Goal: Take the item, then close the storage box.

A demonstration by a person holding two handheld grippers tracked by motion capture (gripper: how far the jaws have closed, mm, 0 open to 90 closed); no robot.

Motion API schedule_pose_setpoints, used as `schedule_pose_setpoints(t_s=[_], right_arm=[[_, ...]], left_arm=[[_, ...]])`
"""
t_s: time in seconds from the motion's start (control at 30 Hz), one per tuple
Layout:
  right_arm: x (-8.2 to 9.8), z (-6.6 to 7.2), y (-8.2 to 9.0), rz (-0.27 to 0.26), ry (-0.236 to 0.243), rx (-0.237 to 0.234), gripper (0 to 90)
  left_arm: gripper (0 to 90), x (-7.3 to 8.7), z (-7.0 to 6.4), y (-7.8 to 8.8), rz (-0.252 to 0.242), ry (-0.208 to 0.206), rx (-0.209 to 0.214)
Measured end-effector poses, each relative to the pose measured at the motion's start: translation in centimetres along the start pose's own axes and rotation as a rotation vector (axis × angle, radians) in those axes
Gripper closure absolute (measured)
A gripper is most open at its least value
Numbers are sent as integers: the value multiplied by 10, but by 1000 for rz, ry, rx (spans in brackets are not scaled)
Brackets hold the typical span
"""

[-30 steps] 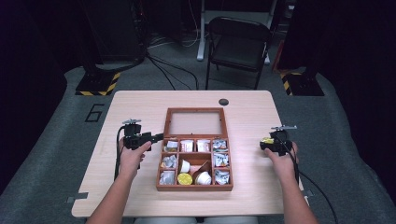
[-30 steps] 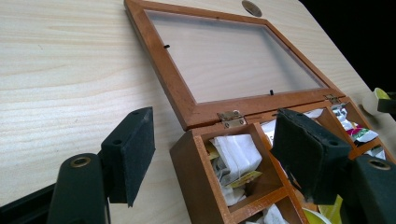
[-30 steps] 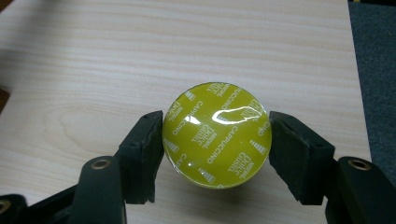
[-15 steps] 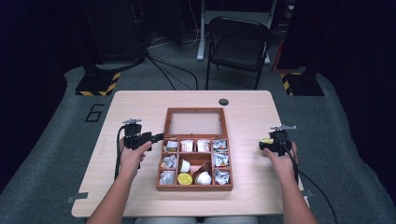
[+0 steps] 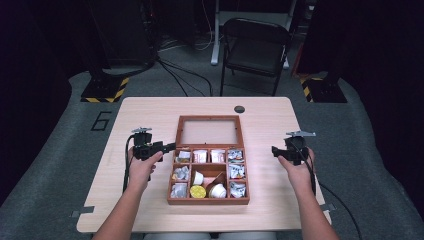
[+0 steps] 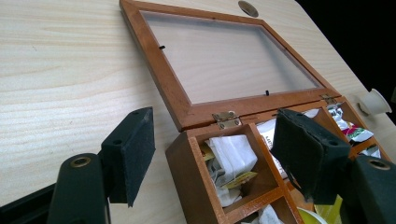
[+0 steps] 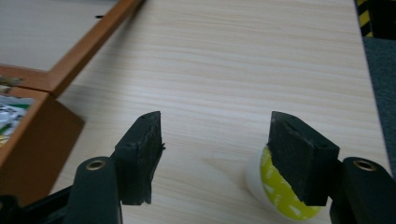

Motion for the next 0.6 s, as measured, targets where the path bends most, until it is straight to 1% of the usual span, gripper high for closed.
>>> schedule_pose_setpoints(t_s=[0.07, 0.1, 0.2, 0.23, 0.33, 0.43, 0.5, 0.53, 0.57, 0.6], right_arm=[[-2, 8, 2, -4, 9, -20, 354], [-3, 11, 3, -10, 23, -28, 355], [-5, 22, 6, -12, 44, -55, 354], [-5, 26, 7, -10, 49, -65, 355], [-6, 37, 7, -5, 58, -106, 355], [-7, 48, 7, -3, 64, -135, 357], [-9, 55, 8, -4, 82, -143, 357], [-10, 58, 8, -10, 97, -148, 357], [-11, 62, 8, -7, 96, -155, 357], [-11, 65, 8, -10, 109, -160, 357]], left_arm=[[297, 0, 0, 0, 0, 1, 0], [297, 0, 0, 0, 0, 1, 0], [297, 0, 0, -1, -1, 0, 1], [297, 0, -1, -1, 2, 6, 2], [297, -1, -3, -2, 10, 5, 23], [297, -1, -5, -2, 20, -15, 8], [297, -1, -6, -3, 25, -12, 10], [297, -2, -7, -3, 19, -6, 7], [297, -2, -7, -4, 23, -19, 6], [297, -2, -8, -4, 23, -17, 5]])
Point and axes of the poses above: each handheld gripper's, and its own axes: y roughly backward along the jaws, x roughly out of its underside, z roughly to its left, the point moved 7 cm from there along -y, roughly forward along the jaws, and after that the axes turned 10 degrees about x, right-handed, at the moved point
